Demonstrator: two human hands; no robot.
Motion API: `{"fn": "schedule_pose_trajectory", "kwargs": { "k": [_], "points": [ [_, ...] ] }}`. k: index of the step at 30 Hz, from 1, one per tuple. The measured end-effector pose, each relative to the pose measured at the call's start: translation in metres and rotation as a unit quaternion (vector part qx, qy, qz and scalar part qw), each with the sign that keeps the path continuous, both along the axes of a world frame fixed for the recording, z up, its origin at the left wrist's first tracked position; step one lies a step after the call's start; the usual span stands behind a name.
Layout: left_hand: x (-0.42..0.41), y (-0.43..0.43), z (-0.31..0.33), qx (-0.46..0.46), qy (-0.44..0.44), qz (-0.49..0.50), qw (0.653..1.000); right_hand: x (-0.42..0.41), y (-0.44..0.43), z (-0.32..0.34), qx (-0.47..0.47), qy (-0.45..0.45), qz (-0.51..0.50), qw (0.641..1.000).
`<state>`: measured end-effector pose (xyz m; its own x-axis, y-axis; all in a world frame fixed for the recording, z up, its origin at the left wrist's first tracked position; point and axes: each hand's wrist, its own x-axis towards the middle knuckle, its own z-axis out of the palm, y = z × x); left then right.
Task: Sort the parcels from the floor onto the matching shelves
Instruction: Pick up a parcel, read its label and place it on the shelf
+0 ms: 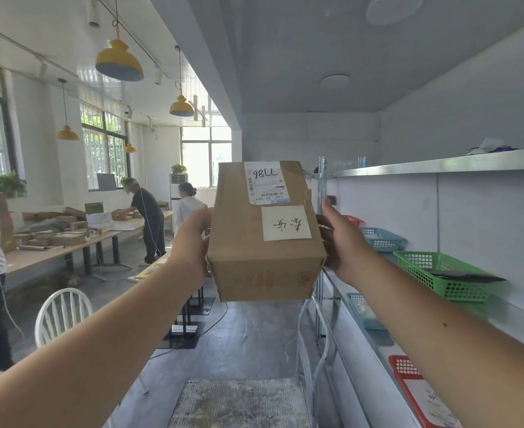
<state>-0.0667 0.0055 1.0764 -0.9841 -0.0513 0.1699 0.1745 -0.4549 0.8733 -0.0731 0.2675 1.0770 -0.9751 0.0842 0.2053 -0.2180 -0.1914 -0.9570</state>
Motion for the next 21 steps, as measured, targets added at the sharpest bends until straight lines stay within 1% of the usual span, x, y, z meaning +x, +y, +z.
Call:
{"fn": "schedule_pose_trajectory", "kwargs": {
  "k": [8, 11, 14, 17, 21],
  "points": [
    [0.008, -0.001, -0.005, -0.030, 0.019, 0.000, 0.999, 0.012, -0.002, -0.009, 0.024, 0.012, 0.017, 1.000],
    [0.009, 0.000, -0.006, -0.047, 0.026, 0.025, 0.998, 0.015, -0.005, -0.014, 0.011, -0.003, 0.017, 1.000],
    [0.010, 0.001, -0.009, -0.044, 0.026, 0.038, 0.998, 0.019, -0.008, -0.020, -0.005, -0.006, 0.016, 1.000],
    [0.015, 0.004, -0.007, -0.048, 0.021, 0.045, 0.998, 0.025, -0.007, -0.024, 0.012, -0.011, 0.038, 0.999],
    [0.019, 0.005, -0.006, -0.051, 0.032, 0.064, 0.996, 0.036, -0.007, -0.033, 0.046, -0.017, 0.099, 0.994]
  ]
}}
